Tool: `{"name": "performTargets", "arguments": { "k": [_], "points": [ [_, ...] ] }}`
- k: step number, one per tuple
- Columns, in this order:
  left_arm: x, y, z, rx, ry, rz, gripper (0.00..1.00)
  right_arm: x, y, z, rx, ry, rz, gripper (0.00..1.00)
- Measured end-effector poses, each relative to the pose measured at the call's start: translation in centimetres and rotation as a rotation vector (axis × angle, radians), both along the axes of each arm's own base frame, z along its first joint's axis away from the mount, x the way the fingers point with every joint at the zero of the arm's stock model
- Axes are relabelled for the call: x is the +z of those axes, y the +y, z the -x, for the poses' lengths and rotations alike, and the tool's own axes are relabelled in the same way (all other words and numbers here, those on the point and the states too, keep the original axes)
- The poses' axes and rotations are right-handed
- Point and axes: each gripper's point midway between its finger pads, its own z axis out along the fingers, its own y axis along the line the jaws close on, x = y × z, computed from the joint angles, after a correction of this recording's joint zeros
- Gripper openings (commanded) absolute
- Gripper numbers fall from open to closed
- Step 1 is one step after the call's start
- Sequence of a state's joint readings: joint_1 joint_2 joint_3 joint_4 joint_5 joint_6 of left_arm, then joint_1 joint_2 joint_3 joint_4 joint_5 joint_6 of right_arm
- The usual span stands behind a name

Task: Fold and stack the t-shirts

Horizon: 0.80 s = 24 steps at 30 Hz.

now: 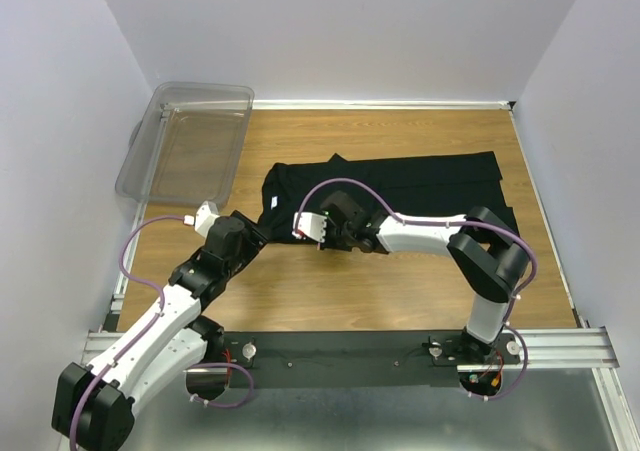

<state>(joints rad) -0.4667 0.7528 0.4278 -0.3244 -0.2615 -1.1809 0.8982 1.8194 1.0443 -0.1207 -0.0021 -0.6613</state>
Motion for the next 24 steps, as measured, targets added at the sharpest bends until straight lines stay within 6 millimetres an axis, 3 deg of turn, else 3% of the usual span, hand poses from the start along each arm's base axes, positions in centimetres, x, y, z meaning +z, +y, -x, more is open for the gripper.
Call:
{"name": "performTargets", "arguments": {
  "k": [3,6,9,14,16,18,19,20,24],
  "points": [
    [-0.6,0.0,0.2,0.007,0.011,0.008,0.76,-0.3,0.1,0.5,0.009,0.023,-0.007,0.05],
    [-1.4,0.1,0.4,0.009,0.031,0.005,0.76,-0.3,0.7,1.9,0.046,0.067,-0.031,0.03],
    [-1.7,0.2,0.6,0.017,0.044,0.007,0.76,-0.3,2.2,5.2,0.13,0.141,-0.055,0.05],
    [-1.7,0.5,1.1,0.029,0.053,0.009,0.77,-0.3,5.3,12.4,0.306,0.259,-0.066,0.75],
    [-1.2,0.9,1.3,0.036,0.045,0.004,0.77,0.1,5.8,13.7,0.316,0.303,-0.074,0.8],
    [-0.6,1.1,1.3,0.04,0.028,0.001,0.77,0.9,5.7,12.5,0.285,0.33,-0.103,0.87],
    [-0.1,1.2,1.3,0.04,0.012,-0.006,0.77,1.7,5.3,10.9,0.247,0.352,-0.136,0.9],
    [0.5,1.4,1.3,0.037,-0.008,-0.014,0.77,2.7,4.8,8.6,0.2,0.36,-0.181,0.97],
    [4.1,1.6,1.1,-0.008,-0.16,-0.021,0.77,7.1,1.1,-1.9,0.024,0.313,-0.328,0.98]
  ]
}}
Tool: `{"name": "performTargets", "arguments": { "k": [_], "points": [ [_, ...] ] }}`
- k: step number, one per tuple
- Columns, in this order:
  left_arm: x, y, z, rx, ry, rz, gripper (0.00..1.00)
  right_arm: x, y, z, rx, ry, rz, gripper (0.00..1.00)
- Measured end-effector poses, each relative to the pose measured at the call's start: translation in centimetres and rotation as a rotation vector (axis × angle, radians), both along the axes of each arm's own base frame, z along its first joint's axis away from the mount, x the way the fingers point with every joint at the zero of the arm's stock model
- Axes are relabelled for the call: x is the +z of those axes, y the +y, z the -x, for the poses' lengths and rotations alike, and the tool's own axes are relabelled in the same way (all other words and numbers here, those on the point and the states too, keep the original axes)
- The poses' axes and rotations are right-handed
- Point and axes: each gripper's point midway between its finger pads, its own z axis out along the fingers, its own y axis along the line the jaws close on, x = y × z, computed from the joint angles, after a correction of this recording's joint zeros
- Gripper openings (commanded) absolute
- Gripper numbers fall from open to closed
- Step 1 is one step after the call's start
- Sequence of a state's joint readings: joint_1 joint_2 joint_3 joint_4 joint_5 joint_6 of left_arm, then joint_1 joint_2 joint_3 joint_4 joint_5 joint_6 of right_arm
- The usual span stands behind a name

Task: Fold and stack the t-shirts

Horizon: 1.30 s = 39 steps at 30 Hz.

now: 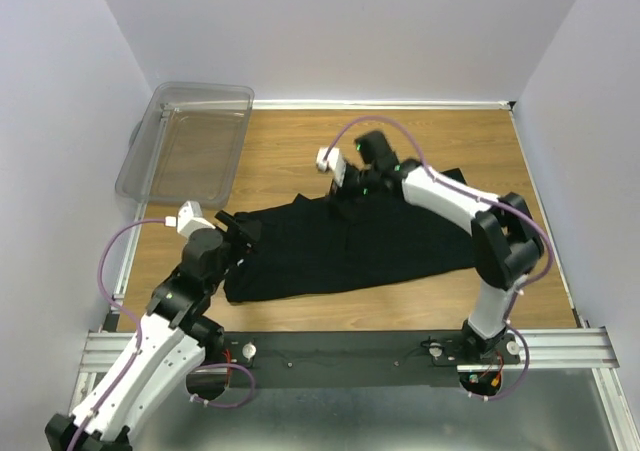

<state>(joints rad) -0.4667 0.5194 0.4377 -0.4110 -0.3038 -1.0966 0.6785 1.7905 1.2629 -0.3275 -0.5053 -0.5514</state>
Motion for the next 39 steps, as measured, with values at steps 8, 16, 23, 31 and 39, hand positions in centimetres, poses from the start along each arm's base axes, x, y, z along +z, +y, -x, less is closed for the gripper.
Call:
{"name": "performTargets", "arguments": {
  "k": [8,16,23,31,39],
  "points": [
    [9.2,0.0,1.1,-0.101,-0.402,0.024,0.77,-1.1,3.1,-7.7,0.067,0.085,-0.116,0.96],
    [11.3,0.2,2.3,-0.134,-0.504,0.022,0.77,-5.9,6.1,-9.0,0.042,0.244,-0.117,0.92],
    [11.1,-0.1,2.3,-0.151,-0.501,0.012,0.77,-6.3,6.0,-8.3,0.031,0.294,-0.117,0.75],
    [11.3,-0.3,2.3,-0.161,-0.511,0.012,0.77,-7.1,5.8,-5.7,0.077,0.309,-0.084,0.4],
    [11.3,-0.4,2.4,-0.169,-0.511,0.015,0.77,-7.4,5.5,-7.2,-0.043,0.342,-0.036,0.01]
  ]
}}
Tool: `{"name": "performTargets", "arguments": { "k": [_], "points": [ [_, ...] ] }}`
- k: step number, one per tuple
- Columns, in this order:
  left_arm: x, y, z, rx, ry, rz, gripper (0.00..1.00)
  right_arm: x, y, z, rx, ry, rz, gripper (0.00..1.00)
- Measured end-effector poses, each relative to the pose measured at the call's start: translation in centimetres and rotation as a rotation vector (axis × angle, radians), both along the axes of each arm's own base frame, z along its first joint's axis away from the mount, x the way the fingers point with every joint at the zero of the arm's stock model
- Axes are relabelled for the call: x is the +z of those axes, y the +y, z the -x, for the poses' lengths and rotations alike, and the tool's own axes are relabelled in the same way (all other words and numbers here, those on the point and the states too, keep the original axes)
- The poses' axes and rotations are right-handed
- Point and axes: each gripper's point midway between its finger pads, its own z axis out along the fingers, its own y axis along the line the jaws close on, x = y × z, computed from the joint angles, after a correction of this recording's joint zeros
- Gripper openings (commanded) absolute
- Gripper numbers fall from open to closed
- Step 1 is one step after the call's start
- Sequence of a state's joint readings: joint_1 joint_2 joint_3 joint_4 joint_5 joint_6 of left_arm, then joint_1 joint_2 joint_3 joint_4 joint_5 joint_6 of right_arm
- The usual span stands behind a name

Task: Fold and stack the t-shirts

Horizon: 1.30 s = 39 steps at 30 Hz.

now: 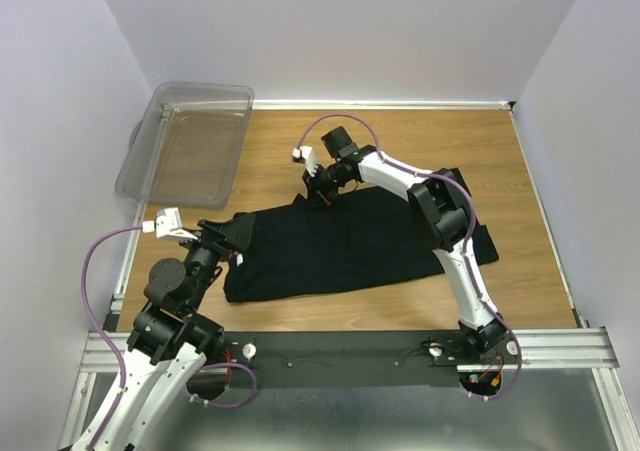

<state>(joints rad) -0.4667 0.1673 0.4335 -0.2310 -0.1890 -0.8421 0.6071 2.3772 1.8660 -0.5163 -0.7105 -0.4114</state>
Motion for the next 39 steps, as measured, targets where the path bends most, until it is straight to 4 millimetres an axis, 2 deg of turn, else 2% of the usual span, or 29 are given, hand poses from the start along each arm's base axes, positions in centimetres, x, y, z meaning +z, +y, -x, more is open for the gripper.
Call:
{"name": "performTargets", "arguments": {
  "k": [3,5,6,9,12,13,14,16,17,18,19,20,21,22,24,26,29,33,34,36,39],
  "points": [
    [0.0,0.0,0.0,0.0,0.0,0.0,0.77,-0.1,-0.7,-1.3,-0.088,0.012,0.018,0.01],
    [0.0,0.0,0.0,-0.001,-0.001,-0.001,0.77,-0.1,-2.1,-3.0,-0.173,0.002,0.03,0.01],
    [0.0,0.0,0.0,-0.001,-0.002,-0.001,0.77,-0.1,-3.5,-4.3,-0.244,-0.004,0.042,0.01],
    [0.2,-0.1,-0.1,-0.006,-0.008,-0.003,0.77,0.0,-8.3,-8.0,-0.45,-0.033,0.083,0.01],
    [0.1,-0.7,-0.5,-0.024,-0.008,-0.006,0.77,0.3,-16.5,-13.5,-0.768,-0.065,0.122,0.01],
    [-0.2,-1.1,-0.8,-0.036,0.002,-0.012,0.77,0.4,-18.8,-14.7,-0.843,-0.07,0.129,0.05],
    [-0.5,-1.5,-1.0,-0.049,0.014,-0.018,0.77,0.4,-20.9,-15.8,-0.921,-0.073,0.132,0.25],
    [-1.5,-2.3,-1.7,-0.072,0.047,-0.032,0.77,0.5,-25.4,-17.4,-1.05,-0.081,0.147,0.46],
    [-2.1,-2.8,-2.0,-0.09,0.066,-0.037,0.76,0.6,-26.9,-17.7,-1.094,-0.081,0.151,0.66],
    [-2.7,-3.2,-2.4,-0.102,0.081,-0.04,0.76,0.6,-28.2,-17.8,-1.127,-0.08,0.156,0.72],
    [-3.6,-4.0,-2.7,-0.128,0.107,-0.036,0.76,0.8,-29.7,-17.9,-1.163,-0.085,0.165,0.76],
    [-4.9,-4.7,-3.2,-0.15,0.146,-0.033,0.76,1.0,-31.0,-17.8,-1.188,-0.089,0.174,0.84],
    [-6.1,-5.3,-3.6,-0.165,0.185,-0.032,0.77,1.2,-31.8,-17.5,-1.204,-0.09,0.18,0.86],
    [-8.2,-6.1,-4.1,-0.182,0.253,-0.037,0.77,1.5,-32.4,-17.2,-1.206,-0.098,0.187,0.92],
    [-10.9,-7.1,-4.7,-0.196,0.348,-0.037,0.76,2.5,-33.3,-16.4,-1.193,-0.129,0.202,1.0],
    [-14.4,-8.4,-5.4,-0.198,0.481,-0.054,0.77,3.8,-33.7,-15.5,-1.16,-0.162,0.207,1.0],
    [-16.4,-11.8,-7.9,-0.191,0.607,-0.075,0.77,6.6,-33.0,-12.3,-1.027,-0.228,0.182,1.0],
    [-16.3,-18.0,-14.6,-0.18,0.659,-0.069,0.75,10.0,-31.9,-8.5,-0.914,-0.294,0.127,1.0],
    [-16.8,-19.3,-16.1,-0.175,0.669,-0.066,0.75,10.5,-31.7,-7.8,-0.899,-0.303,0.117,1.0],
    [-18.0,-20.7,-17.7,-0.163,0.699,-0.067,0.74,11.5,-31.3,-6.3,-0.868,-0.323,0.094,1.0],
    [-20.6,-22.2,-19.8,-0.139,0.763,-0.082,0.71,11.7,-31.0,-4.3,-0.839,-0.321,0.075,1.0]
  ]
}}
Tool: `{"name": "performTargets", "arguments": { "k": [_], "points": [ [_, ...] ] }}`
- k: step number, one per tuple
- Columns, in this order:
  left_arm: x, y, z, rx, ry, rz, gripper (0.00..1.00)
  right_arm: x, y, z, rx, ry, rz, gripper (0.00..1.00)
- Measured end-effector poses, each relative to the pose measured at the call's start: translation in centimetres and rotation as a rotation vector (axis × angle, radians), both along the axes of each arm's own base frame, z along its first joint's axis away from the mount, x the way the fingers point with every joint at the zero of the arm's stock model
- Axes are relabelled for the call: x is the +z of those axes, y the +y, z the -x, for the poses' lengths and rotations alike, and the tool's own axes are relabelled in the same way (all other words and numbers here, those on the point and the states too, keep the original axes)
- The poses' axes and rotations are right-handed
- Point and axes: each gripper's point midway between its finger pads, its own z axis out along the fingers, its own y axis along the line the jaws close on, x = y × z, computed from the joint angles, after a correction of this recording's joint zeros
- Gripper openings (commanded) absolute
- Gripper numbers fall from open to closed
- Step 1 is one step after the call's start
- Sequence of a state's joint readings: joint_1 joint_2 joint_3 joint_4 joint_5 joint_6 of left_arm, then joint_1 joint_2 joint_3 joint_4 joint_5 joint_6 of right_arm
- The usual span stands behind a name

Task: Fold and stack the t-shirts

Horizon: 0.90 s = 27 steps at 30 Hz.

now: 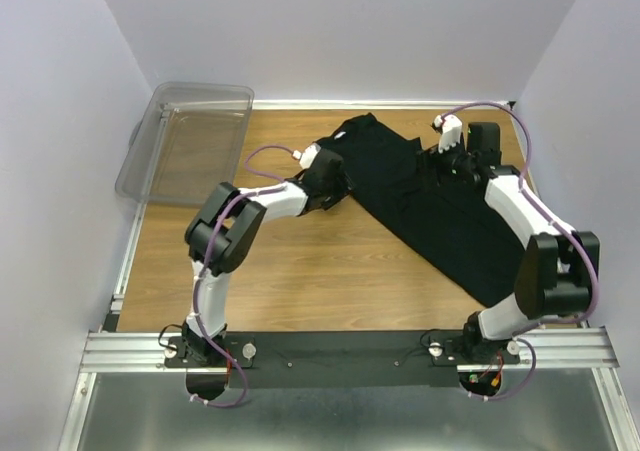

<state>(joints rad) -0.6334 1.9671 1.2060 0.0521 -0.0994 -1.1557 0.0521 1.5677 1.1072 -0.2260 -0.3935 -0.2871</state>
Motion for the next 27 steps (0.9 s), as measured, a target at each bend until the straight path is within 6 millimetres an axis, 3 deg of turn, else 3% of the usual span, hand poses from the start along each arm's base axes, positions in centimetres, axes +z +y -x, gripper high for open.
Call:
{"name": "performTargets", "arguments": {
  "k": [1,4,5,8,15,20,24,27],
  "points": [
    [-0.8,-0.3,-0.5,0.005,0.018,-0.007,0.69,0.2,0.1,0.5,0.006,-0.003,-0.004,1.0],
    [-0.2,-1.9,-2.9,0.015,0.004,0.01,0.41,1.2,0.4,1.9,0.025,-0.024,-0.021,1.0],
    [-0.4,-2.2,-3.6,0.016,0.006,0.004,0.27,2.0,0.5,2.4,0.03,-0.045,-0.028,1.0],
    [-1.4,-2.0,-4.5,0.025,0.028,-0.024,0.19,3.6,0.6,3.1,0.035,-0.087,-0.034,1.0],
    [-2.4,1.1,-5.5,0.011,0.027,-0.099,0.17,6.7,0.6,4.1,0.036,-0.17,-0.043,1.0],
    [-2.3,6.8,-7.0,0.019,0.009,-0.177,0.17,7.0,1.0,4.4,0.051,-0.172,-0.063,1.0],
    [-1.8,12.0,-9.1,-0.004,0.002,-0.236,0.29,6.8,1.7,4.9,0.103,-0.162,-0.074,1.0],
    [-1.7,14.7,-9.9,-0.047,-0.008,-0.258,0.47,5.3,2.6,6.3,0.24,-0.128,-0.046,1.0]
  ]
}}
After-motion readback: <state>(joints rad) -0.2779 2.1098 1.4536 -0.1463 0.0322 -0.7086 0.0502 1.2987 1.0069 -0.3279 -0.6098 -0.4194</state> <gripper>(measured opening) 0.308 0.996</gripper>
